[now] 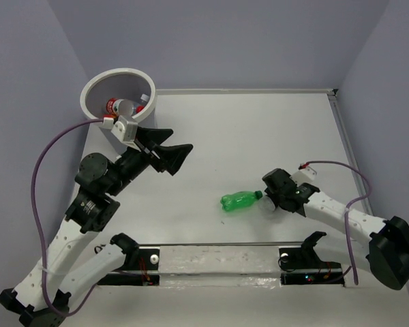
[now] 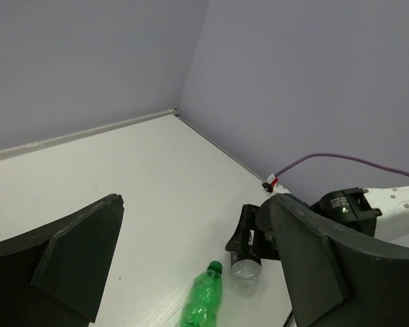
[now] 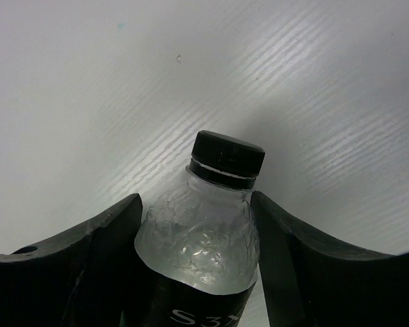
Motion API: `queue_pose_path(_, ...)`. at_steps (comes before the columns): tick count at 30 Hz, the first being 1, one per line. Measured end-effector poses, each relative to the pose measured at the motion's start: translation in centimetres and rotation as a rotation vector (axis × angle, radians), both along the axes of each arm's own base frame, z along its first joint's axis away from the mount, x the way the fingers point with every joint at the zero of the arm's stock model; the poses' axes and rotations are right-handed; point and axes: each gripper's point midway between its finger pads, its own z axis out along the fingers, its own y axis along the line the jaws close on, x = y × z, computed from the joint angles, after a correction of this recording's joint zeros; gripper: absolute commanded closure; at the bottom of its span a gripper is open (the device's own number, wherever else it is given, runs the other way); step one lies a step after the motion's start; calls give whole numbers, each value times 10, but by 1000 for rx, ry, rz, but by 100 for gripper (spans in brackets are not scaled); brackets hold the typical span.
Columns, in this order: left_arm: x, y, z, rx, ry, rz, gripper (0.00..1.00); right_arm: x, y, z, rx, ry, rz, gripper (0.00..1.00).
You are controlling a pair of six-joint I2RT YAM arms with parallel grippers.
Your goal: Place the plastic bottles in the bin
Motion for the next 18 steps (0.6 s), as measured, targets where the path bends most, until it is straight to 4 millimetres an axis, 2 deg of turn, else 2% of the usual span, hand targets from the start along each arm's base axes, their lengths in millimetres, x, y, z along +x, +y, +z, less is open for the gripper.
queue_pose_path(5, 1, -7, -8, 23, 20, -31, 1, 3, -1, 16, -24, -15, 31, 46)
queue_pose_path(9, 3, -15, -23, 63, 62, -62, 1, 15, 7, 49, -34, -69, 106, 44)
queue_pose_path(12, 2, -25, -35, 85, 104, -116, 1, 32, 25, 90, -20, -149, 215, 45)
queue_pose_path(14, -1, -32, -45, 85, 136, -161, 1, 54, 51, 132, 17, -250, 324, 45)
queue_pose_path(18, -5, -52, -94, 84, 289, -270, 1, 87, 98, 193, 79, -410, 488, 45)
